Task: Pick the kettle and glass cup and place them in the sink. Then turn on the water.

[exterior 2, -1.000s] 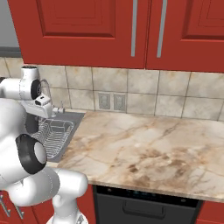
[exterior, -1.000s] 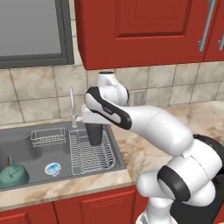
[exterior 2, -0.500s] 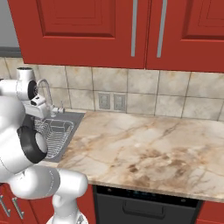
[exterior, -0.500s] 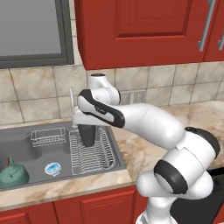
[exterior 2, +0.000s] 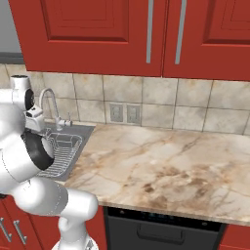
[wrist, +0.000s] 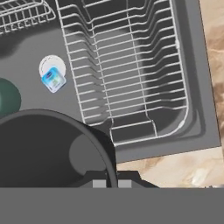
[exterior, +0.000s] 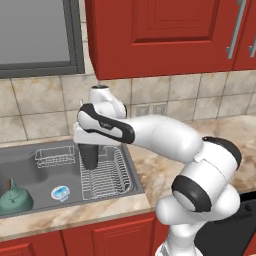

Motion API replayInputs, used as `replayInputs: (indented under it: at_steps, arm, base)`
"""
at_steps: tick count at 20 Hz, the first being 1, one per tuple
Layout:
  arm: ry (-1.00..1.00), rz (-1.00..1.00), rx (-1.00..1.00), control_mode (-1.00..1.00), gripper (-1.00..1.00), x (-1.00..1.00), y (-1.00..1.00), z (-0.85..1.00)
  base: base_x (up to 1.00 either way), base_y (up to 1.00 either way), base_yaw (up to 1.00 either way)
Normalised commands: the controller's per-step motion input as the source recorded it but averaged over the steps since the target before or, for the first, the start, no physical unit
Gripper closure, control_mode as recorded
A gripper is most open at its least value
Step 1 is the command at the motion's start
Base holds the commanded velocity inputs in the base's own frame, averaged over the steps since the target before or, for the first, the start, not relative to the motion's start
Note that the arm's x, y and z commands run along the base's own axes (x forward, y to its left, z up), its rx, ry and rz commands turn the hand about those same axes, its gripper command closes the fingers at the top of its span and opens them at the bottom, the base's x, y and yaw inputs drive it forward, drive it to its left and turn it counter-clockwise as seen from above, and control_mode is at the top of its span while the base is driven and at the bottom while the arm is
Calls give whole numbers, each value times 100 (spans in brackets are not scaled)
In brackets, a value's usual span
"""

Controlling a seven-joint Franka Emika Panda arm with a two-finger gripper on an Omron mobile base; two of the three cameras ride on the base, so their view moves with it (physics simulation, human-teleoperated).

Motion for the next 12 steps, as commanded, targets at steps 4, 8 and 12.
replayInputs:
  at_steps: [4,8,12]
  arm:
    - [1,0,0,-100,100,0,35,-14]
    - [0,0,0,-100,100,0,31,-20]
    - [0,0,0,-100,100,0,26,-22]
  base:
    - [0,0,0]
    - [0,0,0]
    - [0,0,0]
